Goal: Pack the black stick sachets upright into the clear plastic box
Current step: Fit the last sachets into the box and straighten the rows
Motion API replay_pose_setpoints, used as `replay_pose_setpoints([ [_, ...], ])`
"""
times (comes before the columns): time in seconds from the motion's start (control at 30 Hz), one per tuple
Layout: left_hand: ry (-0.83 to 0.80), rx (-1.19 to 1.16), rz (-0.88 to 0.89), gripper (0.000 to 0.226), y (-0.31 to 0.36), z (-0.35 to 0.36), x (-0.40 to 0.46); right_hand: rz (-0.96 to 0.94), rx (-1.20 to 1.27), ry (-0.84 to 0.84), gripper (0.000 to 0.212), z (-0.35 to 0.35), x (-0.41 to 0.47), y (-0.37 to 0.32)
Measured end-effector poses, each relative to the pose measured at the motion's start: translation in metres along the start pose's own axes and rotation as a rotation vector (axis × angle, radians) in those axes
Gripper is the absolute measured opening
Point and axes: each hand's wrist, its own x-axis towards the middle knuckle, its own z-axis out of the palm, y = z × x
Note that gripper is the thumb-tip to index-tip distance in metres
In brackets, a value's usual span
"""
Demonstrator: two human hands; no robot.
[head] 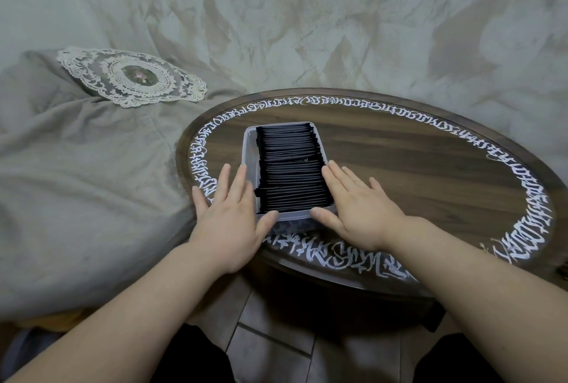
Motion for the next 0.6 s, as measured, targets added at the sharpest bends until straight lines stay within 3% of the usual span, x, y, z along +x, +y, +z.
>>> replay_pose_setpoints([
  [0.27,-0.085,-0.151,-0.018,0.079,0.009,0.002,0.008,0.000,0.013,-0.013,0.083,-0.001,0.000,0.001],
  [0.37,-0.030,-0.181,-0.032,0.081,0.009,0.002,0.006,-0.017,-0.004,0.019,0.083,-0.003,-0.002,-0.002],
  [0.47,0.095,-0.066,0.076,0.089,0.012,0.002,0.002,-0.075,-0.075,0.037,0.079,-0.001,-0.005,-0.007],
  [0.6,0.042,0.114,0.222,0.093,0.011,0.005,0.002,-0.103,-0.138,0.009,0.077,0.002,-0.005,-0.008],
])
